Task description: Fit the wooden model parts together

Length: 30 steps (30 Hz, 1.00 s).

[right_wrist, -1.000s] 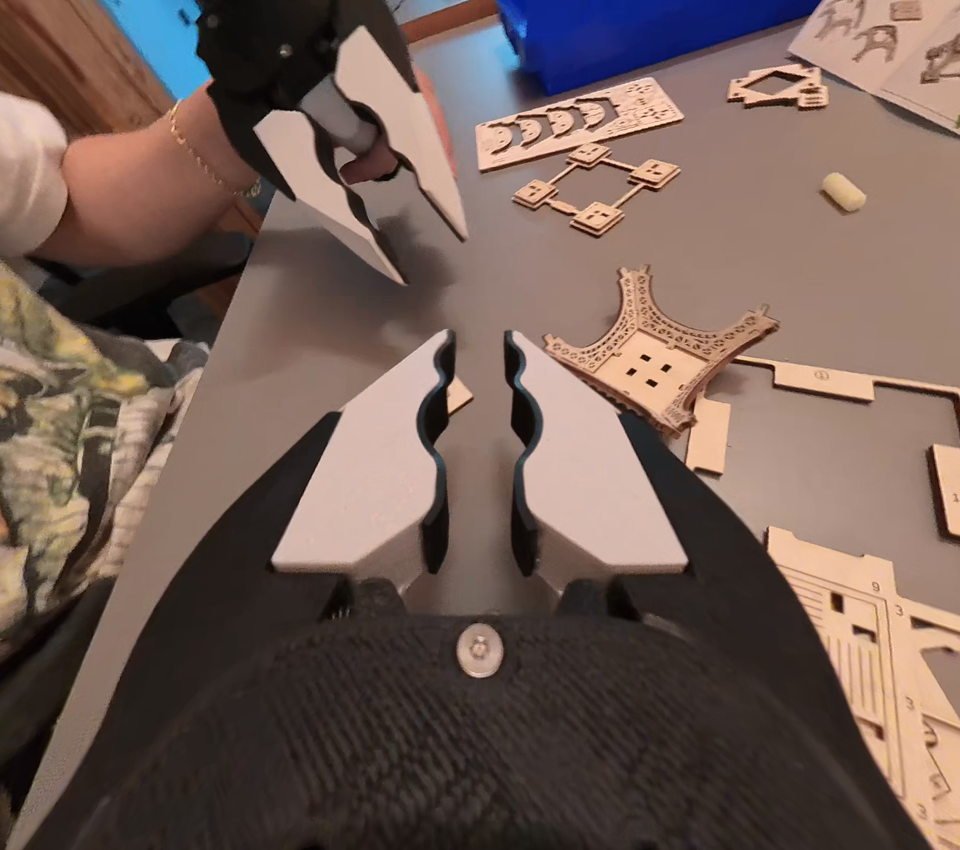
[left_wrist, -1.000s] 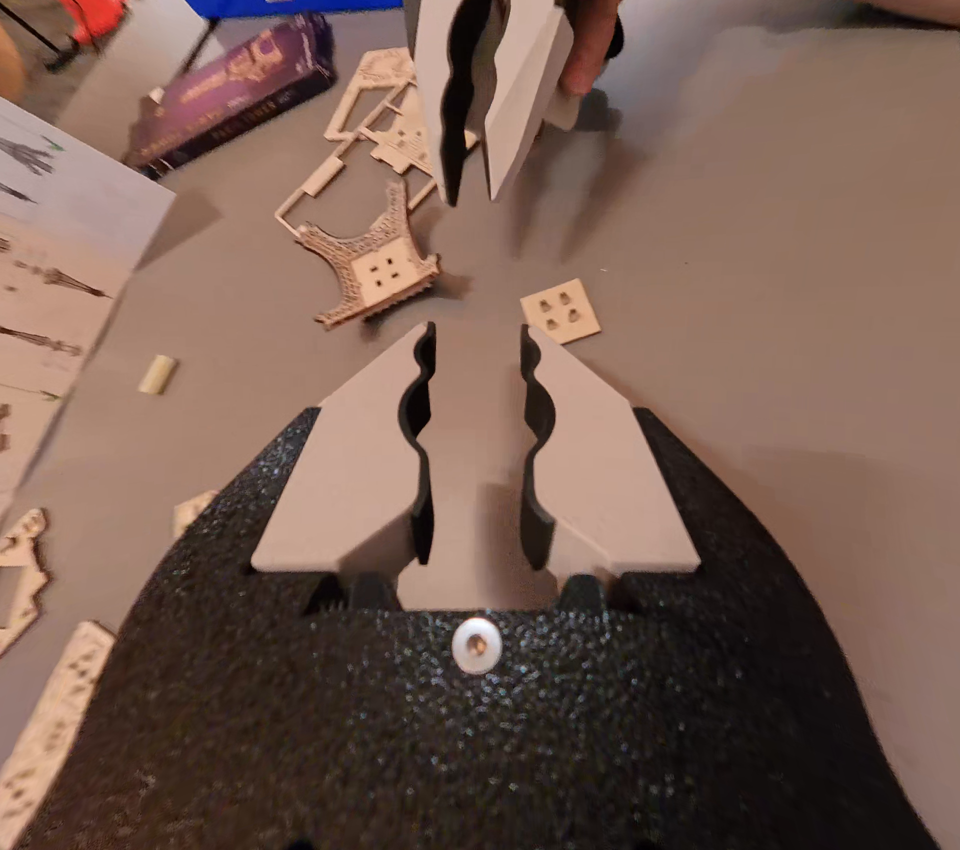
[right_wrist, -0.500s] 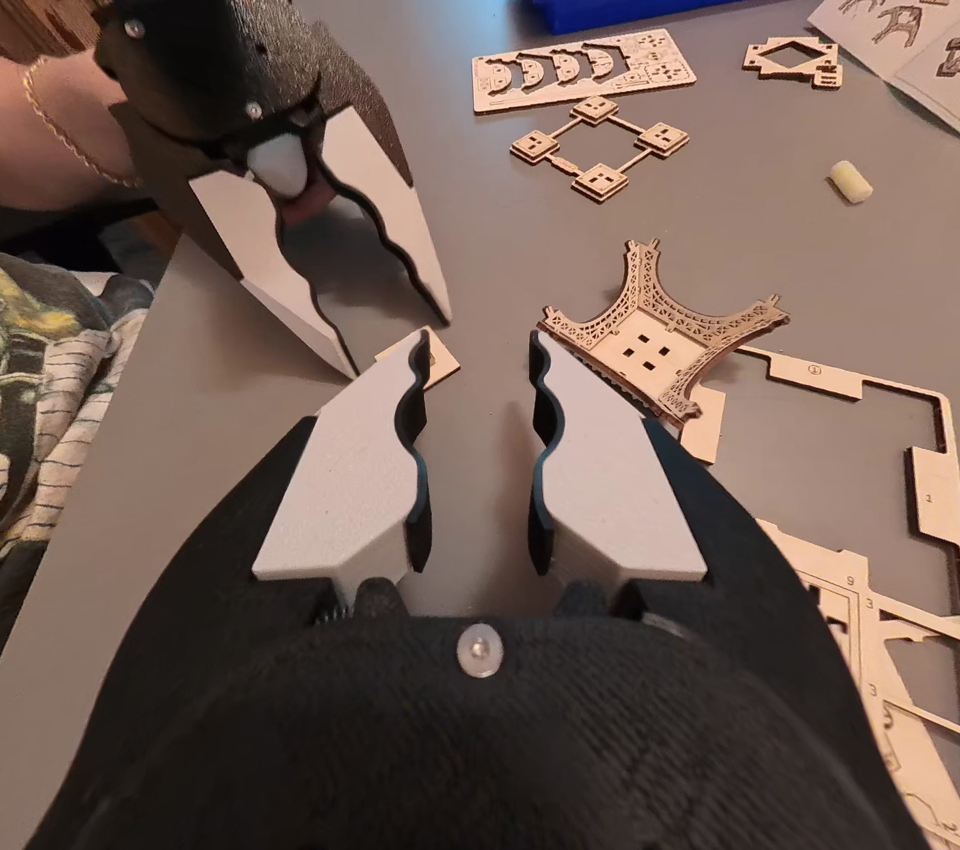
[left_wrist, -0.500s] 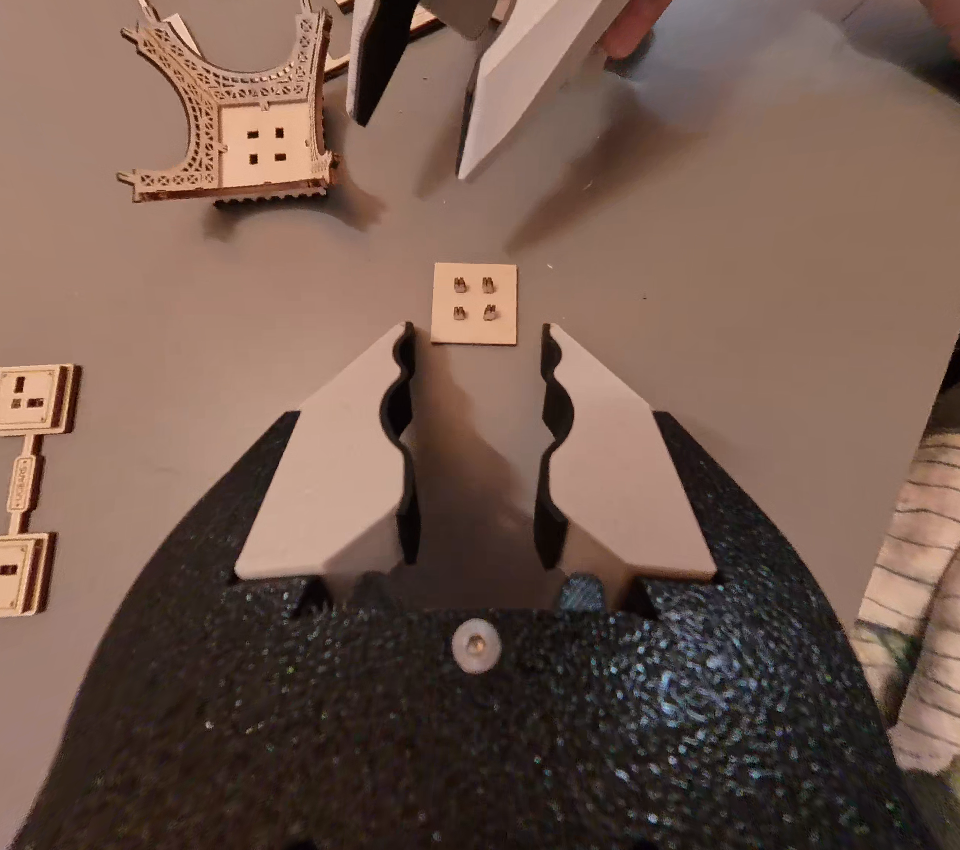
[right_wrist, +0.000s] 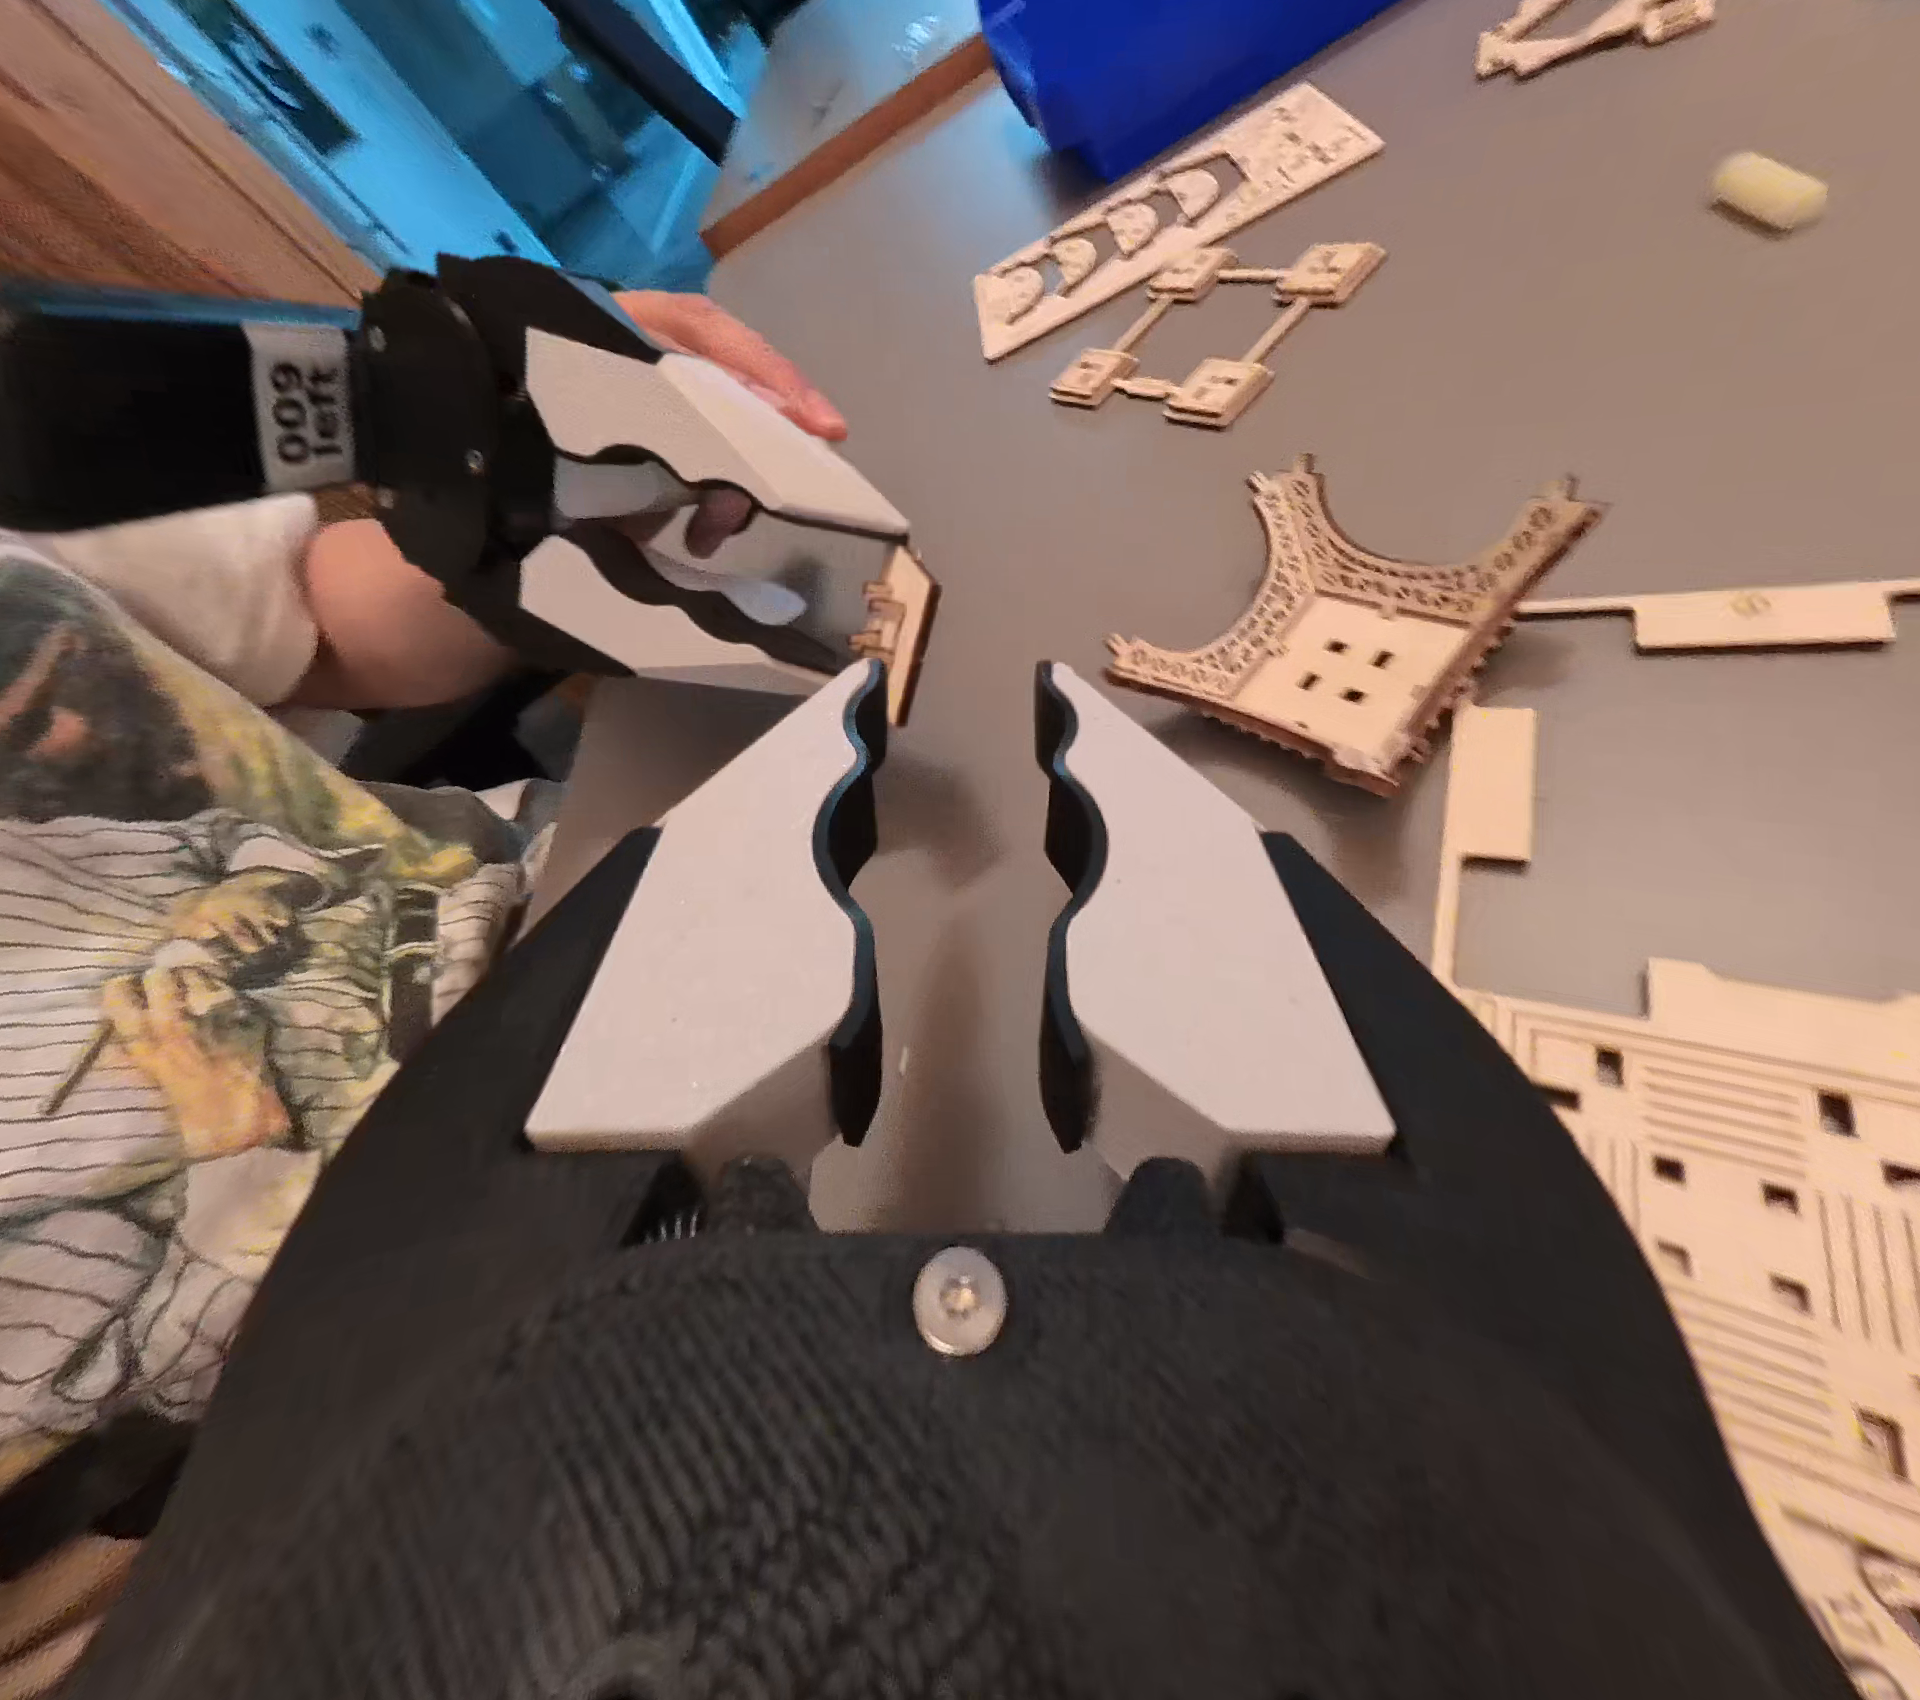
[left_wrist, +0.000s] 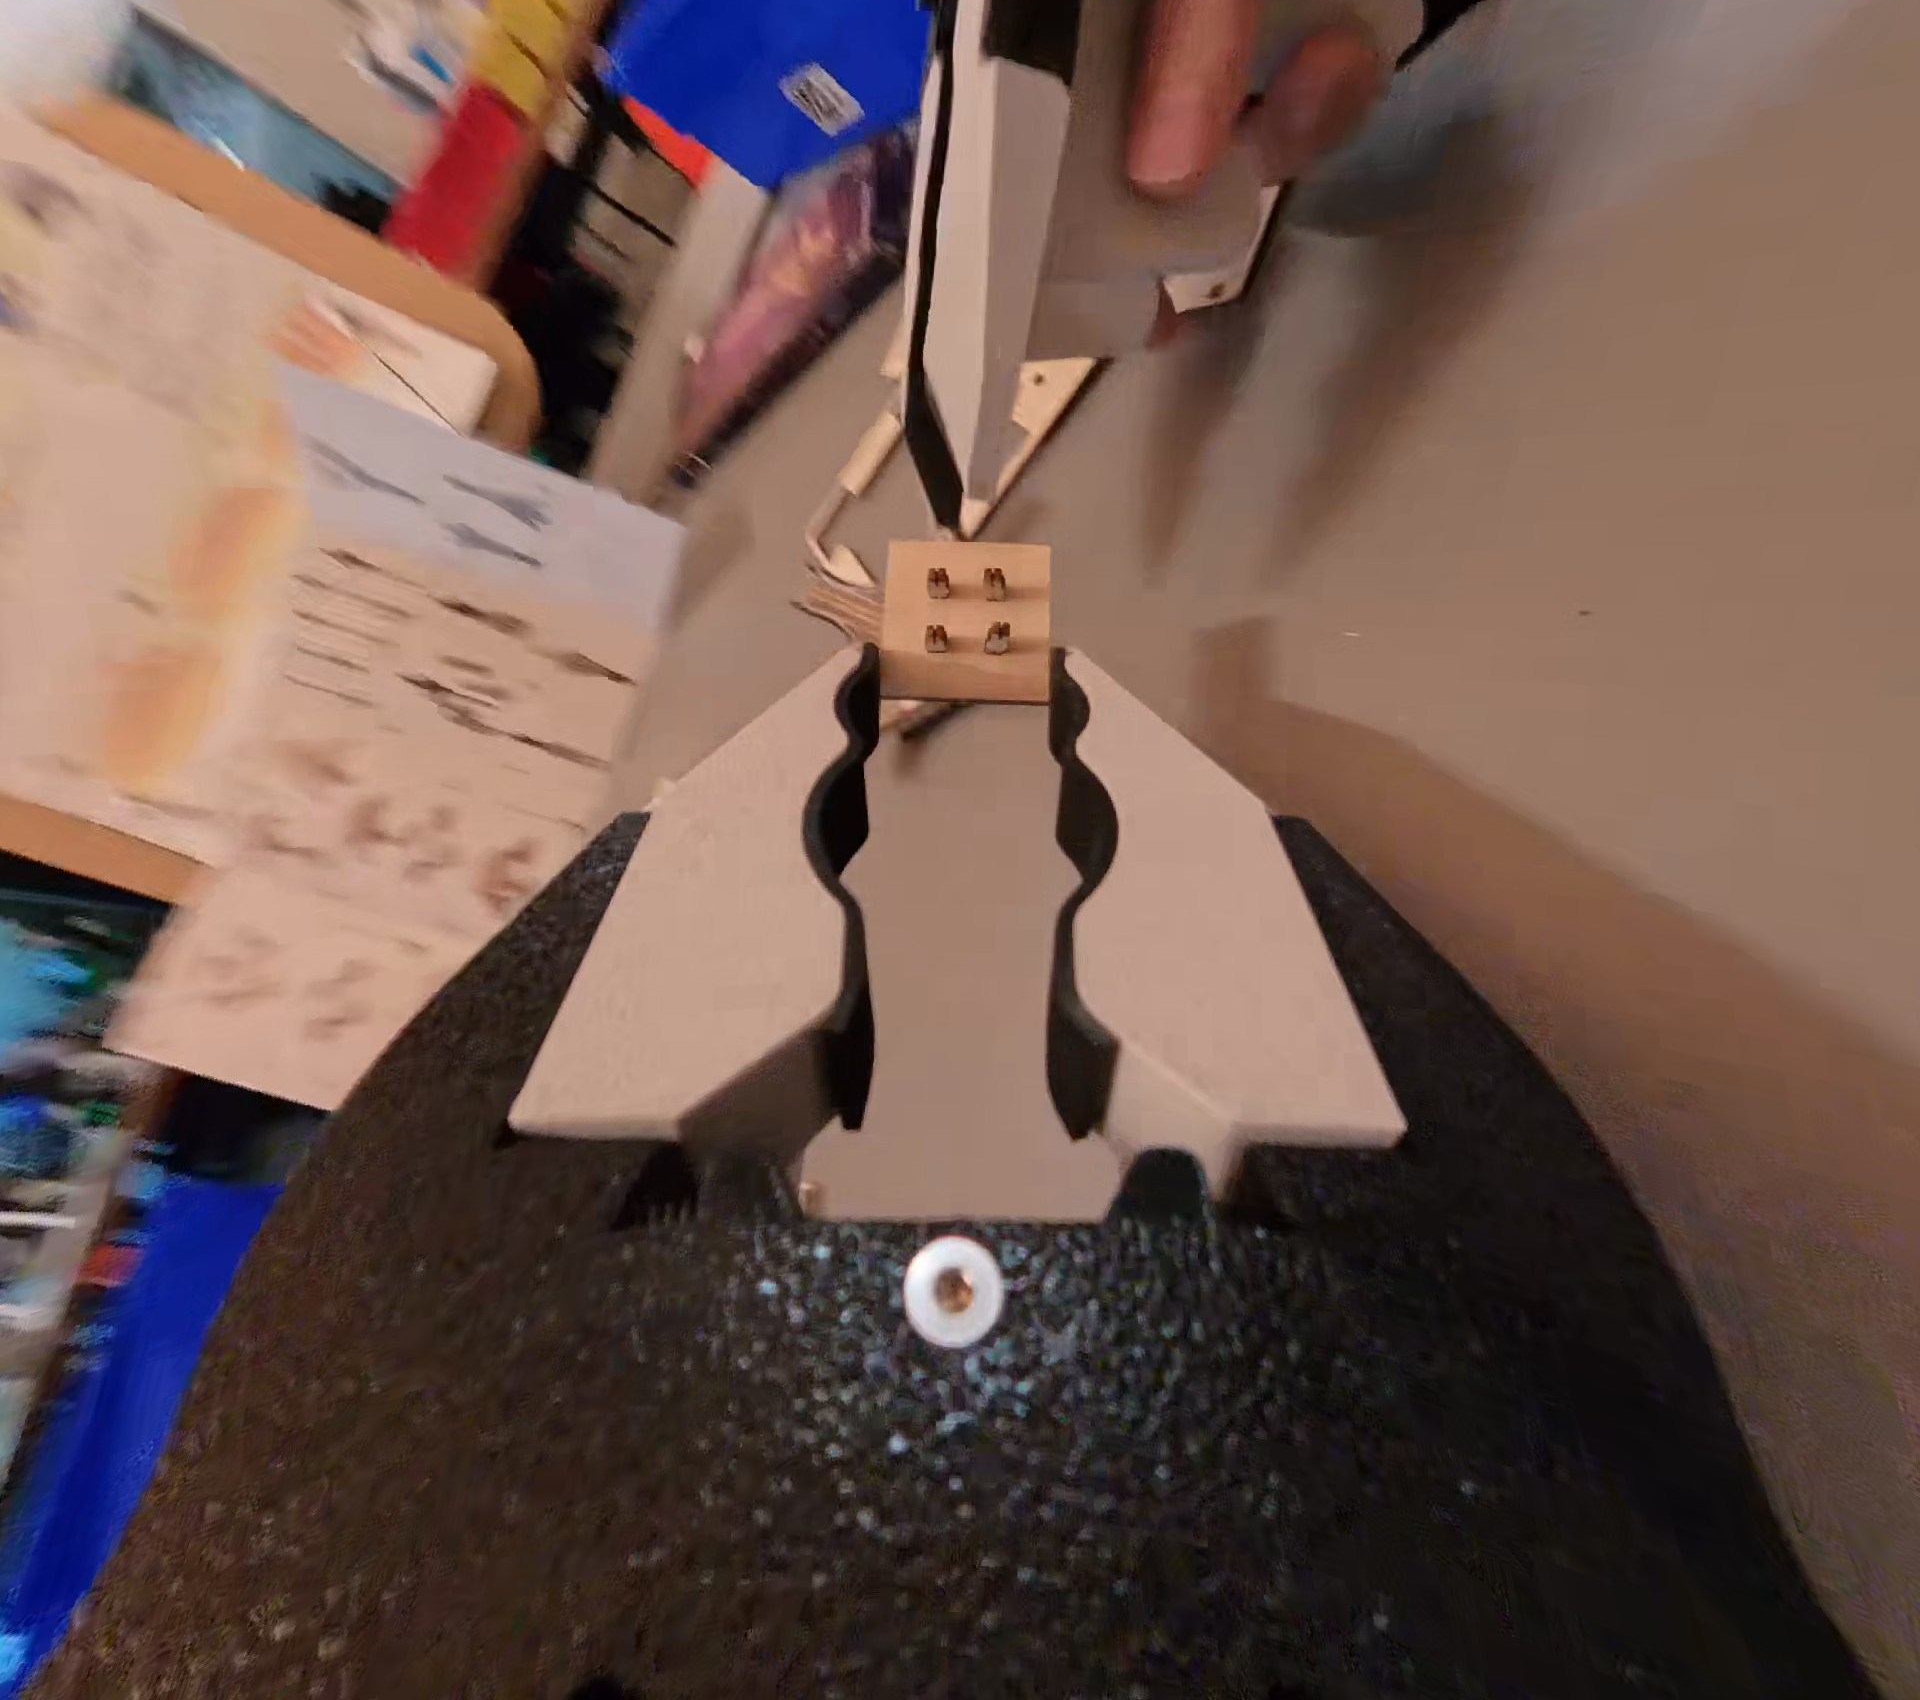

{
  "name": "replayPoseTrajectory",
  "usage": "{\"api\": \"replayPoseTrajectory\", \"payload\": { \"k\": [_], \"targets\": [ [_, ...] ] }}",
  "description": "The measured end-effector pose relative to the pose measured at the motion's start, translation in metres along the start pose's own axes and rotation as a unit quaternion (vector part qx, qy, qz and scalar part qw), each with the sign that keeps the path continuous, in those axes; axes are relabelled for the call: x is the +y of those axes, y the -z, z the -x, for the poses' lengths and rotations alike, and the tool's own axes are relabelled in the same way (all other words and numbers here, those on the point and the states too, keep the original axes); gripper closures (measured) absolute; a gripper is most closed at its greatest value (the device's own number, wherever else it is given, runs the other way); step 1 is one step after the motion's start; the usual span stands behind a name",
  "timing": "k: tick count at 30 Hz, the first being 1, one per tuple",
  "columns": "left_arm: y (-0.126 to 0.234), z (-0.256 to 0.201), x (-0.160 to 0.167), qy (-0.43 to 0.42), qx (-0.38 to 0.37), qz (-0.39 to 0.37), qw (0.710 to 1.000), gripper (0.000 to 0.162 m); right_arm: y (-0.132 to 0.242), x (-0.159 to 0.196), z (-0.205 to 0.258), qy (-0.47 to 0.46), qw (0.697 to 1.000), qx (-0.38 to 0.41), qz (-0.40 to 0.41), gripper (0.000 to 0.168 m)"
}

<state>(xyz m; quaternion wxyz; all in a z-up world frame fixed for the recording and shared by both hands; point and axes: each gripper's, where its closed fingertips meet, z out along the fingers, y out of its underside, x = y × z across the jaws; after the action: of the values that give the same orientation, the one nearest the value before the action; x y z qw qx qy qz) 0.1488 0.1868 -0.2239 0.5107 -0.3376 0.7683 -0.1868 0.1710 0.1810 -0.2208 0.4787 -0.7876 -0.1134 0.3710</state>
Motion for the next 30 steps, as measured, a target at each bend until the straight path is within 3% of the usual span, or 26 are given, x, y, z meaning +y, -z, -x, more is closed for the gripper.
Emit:
{"api": "replayPoseTrajectory", "payload": {
  "k": [5,14,17,19,23,30],
  "targets": [
    [0.0,0.013,-0.015,-0.128,-0.065,-0.022,0.989,0.132,0.004,-0.024,0.019,0.031,0.997,-0.038,-0.063,0.155],
    [-0.007,0.018,-0.022,-0.144,-0.076,-0.039,0.986,0.132,0.008,-0.023,0.012,0.109,0.992,0.007,-0.056,0.167],
    [-0.007,0.017,-0.021,-0.11,-0.033,-0.052,0.992,0.13,0.013,-0.027,0.005,0.181,0.98,0.049,-0.059,0.168],
    [-0.003,0.02,-0.025,-0.044,0.014,-0.078,0.996,0.127,0.021,-0.03,0.001,0.259,0.96,0.088,-0.059,0.168],
    [0.005,0.041,-0.033,0.06,0.087,-0.113,0.988,0.141,0.032,-0.043,0.006,0.344,0.927,0.115,-0.092,0.168],
    [-0.008,0.043,-0.038,0.026,0.166,-0.097,0.981,0.154,0.024,-0.036,0.007,0.399,0.907,0.12,-0.068,0.168]
  ]
}}
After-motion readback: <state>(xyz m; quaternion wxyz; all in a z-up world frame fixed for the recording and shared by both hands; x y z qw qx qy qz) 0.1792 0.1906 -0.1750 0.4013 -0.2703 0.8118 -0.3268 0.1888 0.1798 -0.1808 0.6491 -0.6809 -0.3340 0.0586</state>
